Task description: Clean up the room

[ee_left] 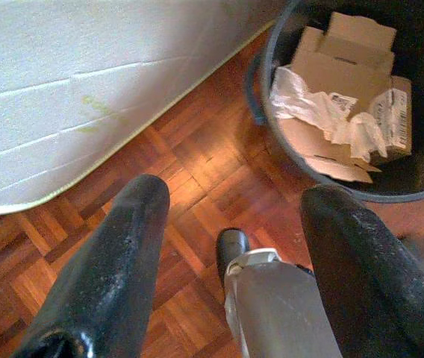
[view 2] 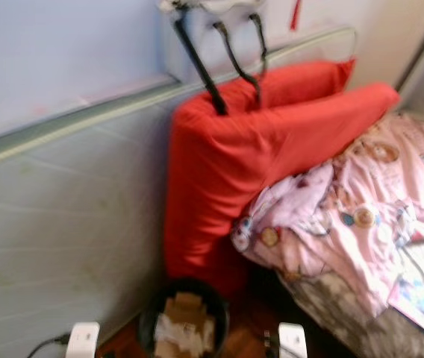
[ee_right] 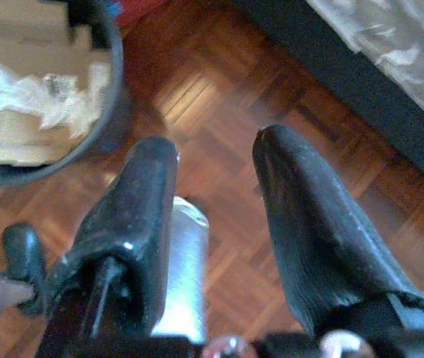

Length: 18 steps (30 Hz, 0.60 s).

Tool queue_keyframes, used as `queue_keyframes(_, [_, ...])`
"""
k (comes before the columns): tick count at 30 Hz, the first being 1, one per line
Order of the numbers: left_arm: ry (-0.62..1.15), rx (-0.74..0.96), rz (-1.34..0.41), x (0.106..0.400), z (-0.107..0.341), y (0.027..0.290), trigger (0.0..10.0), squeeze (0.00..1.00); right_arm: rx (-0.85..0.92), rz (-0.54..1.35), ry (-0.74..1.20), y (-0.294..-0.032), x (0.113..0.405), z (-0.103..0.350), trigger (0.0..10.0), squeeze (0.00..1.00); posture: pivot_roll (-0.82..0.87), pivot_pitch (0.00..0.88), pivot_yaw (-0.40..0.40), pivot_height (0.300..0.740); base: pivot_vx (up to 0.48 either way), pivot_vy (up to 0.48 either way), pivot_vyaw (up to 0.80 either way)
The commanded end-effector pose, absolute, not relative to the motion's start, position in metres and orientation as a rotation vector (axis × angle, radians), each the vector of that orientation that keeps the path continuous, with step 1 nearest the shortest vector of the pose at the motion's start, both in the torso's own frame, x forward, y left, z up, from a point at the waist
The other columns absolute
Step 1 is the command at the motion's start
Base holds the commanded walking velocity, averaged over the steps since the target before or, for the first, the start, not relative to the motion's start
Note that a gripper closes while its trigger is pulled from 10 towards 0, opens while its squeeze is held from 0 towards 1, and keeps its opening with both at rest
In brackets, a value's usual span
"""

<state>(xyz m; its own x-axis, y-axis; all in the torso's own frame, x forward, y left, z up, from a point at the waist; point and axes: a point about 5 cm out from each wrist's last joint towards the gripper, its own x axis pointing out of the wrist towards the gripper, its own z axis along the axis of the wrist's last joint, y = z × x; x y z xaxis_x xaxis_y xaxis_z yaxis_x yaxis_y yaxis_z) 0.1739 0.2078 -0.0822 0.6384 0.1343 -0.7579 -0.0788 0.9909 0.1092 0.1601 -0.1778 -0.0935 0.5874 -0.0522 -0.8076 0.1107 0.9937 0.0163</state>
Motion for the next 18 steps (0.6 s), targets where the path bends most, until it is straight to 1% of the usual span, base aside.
queue_keyframes(1, [0.893,0.007,0.133,0.1997,-0.0645,0.2414,10.0,0.00,0.111,-0.099,0.984,-0.2195,0.1729,-0.0834,10.0,0.00,0.00,0.000,-0.059,0.740,0.000,-0.480,0.00])
queue_keyframes(12, [0.899,0.009,0.127,0.1980,-0.0655,0.2409,10.0,0.00,0.112,-0.103,0.980,-0.2191,0.1716,-0.0839,10.0,0.00,0.00,0.000,-0.054,0.740,0.000,-0.470,0.00])
queue_keyframes(13, [0.899,0.009,0.127,0.1978,-0.0656,0.2410,10.0,0.00,0.111,-0.103,0.980,-0.2188,0.1714,-0.0841,10.0,0.00,0.00,0.000,-0.053,0.740,0.000,-0.296,0.00])
queue_keyframes(18, [0.901,0.008,0.131,0.1971,-0.0659,0.2415,10.0,0.00,0.114,-0.107,0.979,-0.2181,0.1709,-0.0844,10.0,0.00,0.00,0.000,-0.049,0.740,0.000,0.000,0.00])
